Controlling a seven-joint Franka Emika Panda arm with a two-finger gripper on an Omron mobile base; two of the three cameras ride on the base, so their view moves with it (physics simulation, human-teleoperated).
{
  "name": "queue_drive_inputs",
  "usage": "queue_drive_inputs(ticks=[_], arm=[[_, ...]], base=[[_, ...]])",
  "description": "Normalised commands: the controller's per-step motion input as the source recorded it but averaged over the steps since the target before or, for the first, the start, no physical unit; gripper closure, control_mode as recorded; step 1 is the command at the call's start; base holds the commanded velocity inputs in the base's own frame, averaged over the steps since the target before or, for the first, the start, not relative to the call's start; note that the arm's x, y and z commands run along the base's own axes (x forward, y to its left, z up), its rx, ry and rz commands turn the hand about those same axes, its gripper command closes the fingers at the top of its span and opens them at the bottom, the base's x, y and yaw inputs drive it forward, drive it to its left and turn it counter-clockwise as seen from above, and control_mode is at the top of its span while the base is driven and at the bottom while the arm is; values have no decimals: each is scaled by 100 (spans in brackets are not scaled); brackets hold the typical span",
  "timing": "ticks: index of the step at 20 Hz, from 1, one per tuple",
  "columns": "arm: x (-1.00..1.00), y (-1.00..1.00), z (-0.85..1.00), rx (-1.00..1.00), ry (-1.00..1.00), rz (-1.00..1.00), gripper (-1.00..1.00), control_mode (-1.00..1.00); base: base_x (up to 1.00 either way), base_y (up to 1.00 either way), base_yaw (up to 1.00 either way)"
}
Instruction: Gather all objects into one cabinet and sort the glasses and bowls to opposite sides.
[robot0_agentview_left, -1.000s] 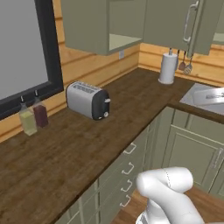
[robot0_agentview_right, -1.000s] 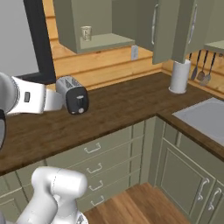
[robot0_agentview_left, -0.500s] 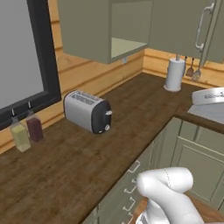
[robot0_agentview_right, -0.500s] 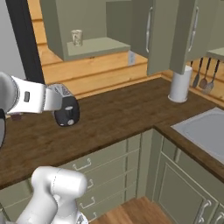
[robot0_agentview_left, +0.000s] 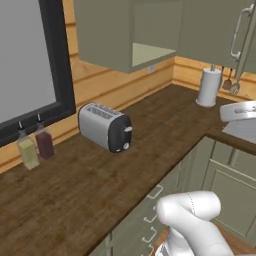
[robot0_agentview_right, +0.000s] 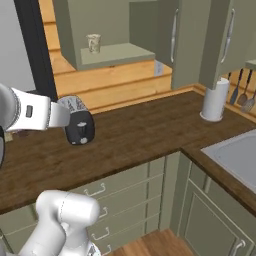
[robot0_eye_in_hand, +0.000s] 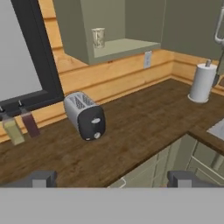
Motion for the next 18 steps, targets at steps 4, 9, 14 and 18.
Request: queue_drive_inputs(ticks=[4, 9, 14, 18], arm=[[0, 0, 0, 0, 0, 0, -100, 100], [0, 0, 0, 0, 0, 0, -100, 100], [0, 0, 0, 0, 0, 0, -100, 100], [0, 0, 0, 0, 0, 0, -100, 100]], base=[[62, 0, 21], [65, 0, 17], [73, 0, 23], [43, -5, 23]])
